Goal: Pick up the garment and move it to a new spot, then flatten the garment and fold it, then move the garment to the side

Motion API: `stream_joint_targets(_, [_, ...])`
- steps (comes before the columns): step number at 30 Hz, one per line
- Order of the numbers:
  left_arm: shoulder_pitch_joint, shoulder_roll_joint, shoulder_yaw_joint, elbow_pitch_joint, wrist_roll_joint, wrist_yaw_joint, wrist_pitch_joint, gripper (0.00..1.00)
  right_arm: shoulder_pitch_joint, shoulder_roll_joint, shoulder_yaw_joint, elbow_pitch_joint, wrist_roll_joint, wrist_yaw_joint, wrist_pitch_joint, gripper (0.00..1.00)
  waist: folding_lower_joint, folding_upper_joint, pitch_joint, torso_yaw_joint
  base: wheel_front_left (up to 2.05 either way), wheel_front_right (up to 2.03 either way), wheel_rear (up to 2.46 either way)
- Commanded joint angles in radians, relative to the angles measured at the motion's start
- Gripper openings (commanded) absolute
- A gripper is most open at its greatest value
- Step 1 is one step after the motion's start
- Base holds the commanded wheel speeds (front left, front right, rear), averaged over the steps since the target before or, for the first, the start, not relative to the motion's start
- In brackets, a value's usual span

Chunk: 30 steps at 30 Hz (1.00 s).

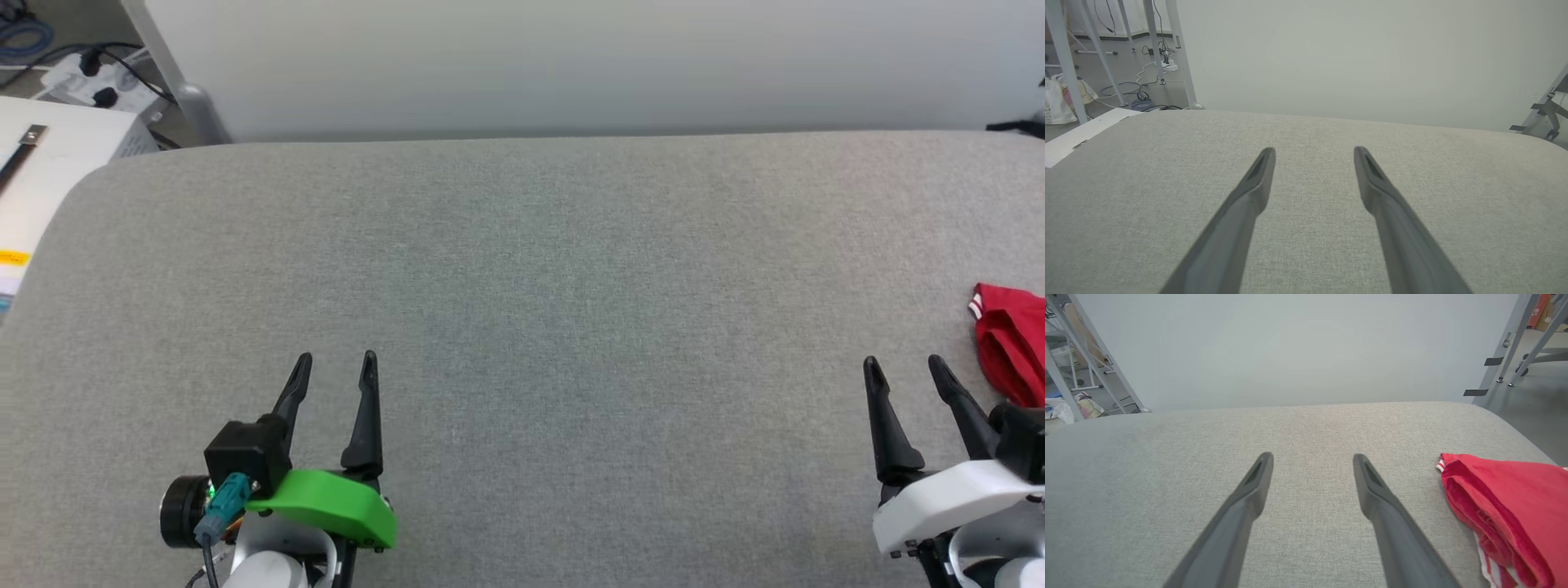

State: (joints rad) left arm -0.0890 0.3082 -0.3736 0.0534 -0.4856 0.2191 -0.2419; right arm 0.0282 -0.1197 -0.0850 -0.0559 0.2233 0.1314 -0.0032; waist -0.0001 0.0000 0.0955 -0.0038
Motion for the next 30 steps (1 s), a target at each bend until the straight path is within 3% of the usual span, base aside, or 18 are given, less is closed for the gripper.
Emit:
stream_joint_targets(1, [0.022,0.011,0.008,0.002,-0.010,0.008,-0.007,1.00,0.024,0.005,0.002,-0.025,-0.005,-0.001,0.013,1.00,0.0001,0.0000,-0.054,0.050,0.00,0.00,0.00])
stream_joint_targets(6, [0.070,0.034,0.014,-0.007,-0.018,0.006,-0.009,1.00,0.124,0.030,-0.001,-0.149,-0.027,-0.001,0.068,1.00,0.0001,0.0000,-0.096,0.056,0.00,0.00,0.00])
stream_joint_targets(14, [0.113,0.032,0.000,-0.010,-0.031,0.001,-0.009,1.00,0.203,0.042,0.005,-0.248,-0.066,-0.001,0.117,1.00,0.0001,0.0000,-0.134,0.038,0.00,0.00,0.00])
stream_joint_targets(30, [0.099,0.035,-0.006,0.009,-0.040,-0.007,-0.007,1.00,0.215,0.055,0.037,-0.275,-0.081,-0.001,0.114,1.00,0.0001,0.0000,-0.142,0.028,0.00,0.00,0.00])
